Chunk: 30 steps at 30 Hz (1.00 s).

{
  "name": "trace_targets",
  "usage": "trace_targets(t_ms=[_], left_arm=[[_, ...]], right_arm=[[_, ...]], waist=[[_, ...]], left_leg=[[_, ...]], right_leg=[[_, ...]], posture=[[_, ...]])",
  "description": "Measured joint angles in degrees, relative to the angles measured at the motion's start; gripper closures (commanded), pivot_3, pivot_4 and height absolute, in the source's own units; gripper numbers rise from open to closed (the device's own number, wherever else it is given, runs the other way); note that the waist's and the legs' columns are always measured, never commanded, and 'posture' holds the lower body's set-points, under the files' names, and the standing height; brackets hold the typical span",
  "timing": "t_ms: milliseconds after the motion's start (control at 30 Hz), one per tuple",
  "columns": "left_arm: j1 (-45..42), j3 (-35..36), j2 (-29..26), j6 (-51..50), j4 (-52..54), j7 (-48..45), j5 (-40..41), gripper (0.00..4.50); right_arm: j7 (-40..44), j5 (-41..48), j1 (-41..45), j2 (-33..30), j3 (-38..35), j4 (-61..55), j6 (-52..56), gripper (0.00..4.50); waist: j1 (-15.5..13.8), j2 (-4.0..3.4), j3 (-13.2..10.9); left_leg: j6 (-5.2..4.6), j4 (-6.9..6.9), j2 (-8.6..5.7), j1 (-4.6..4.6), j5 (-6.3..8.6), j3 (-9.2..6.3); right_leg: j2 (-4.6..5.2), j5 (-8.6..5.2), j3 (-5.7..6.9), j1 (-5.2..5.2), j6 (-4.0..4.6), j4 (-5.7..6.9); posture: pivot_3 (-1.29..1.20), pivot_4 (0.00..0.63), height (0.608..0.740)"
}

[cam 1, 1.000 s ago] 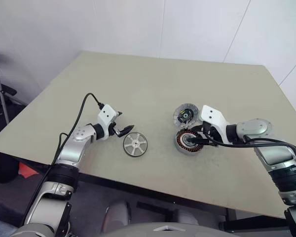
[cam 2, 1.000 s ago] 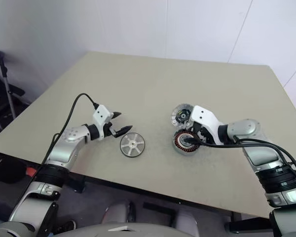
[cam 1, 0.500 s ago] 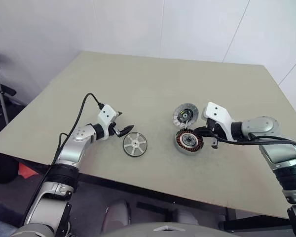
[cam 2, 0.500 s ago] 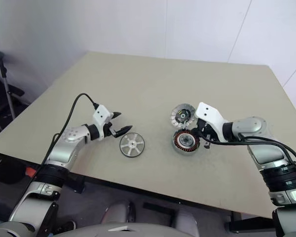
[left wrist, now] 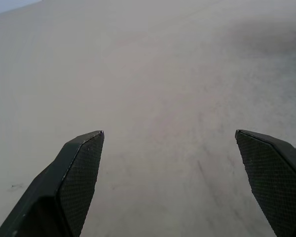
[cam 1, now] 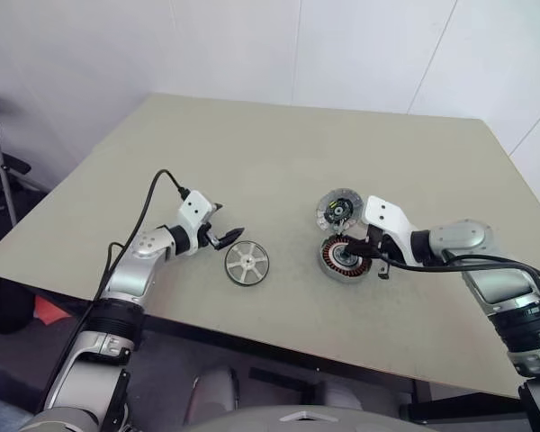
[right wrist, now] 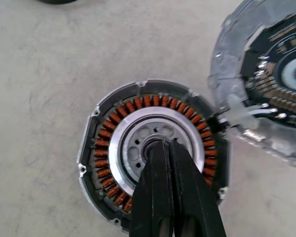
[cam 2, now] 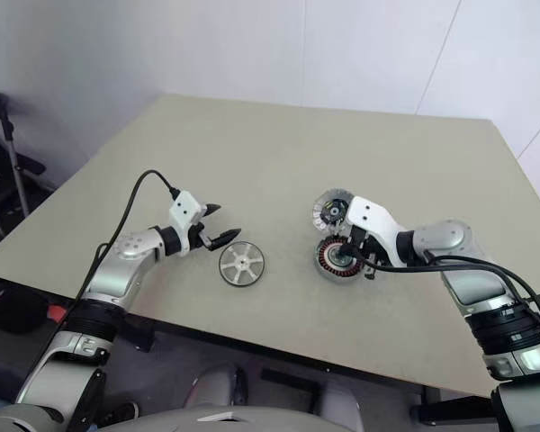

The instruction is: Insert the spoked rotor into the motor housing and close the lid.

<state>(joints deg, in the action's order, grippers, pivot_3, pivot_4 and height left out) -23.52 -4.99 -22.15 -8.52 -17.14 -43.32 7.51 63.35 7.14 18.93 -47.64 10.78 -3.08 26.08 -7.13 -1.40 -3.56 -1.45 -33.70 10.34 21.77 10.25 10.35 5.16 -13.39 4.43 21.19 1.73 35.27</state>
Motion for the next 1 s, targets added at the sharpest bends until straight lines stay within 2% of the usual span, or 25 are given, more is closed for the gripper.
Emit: trace_targets(t_ms=[1000], left_arm=[[0.01,0.00,-0.01,0.00,-0.32,0.05,-0.01,0.00]], right_arm=[[-0.94,-0.41,-0.49,-0.06,0.10,2.03,-2.36,4.47]], waist=[[-0.01,0.03,0.02]], left_leg=[[0.01,-0.04,0.00,-0.22,-0.01,-0.01]], right_leg=[[0.00,0.00,0.00,-0.22,0.00,0.04]], posture=[[0.00,0.000,0.740]])
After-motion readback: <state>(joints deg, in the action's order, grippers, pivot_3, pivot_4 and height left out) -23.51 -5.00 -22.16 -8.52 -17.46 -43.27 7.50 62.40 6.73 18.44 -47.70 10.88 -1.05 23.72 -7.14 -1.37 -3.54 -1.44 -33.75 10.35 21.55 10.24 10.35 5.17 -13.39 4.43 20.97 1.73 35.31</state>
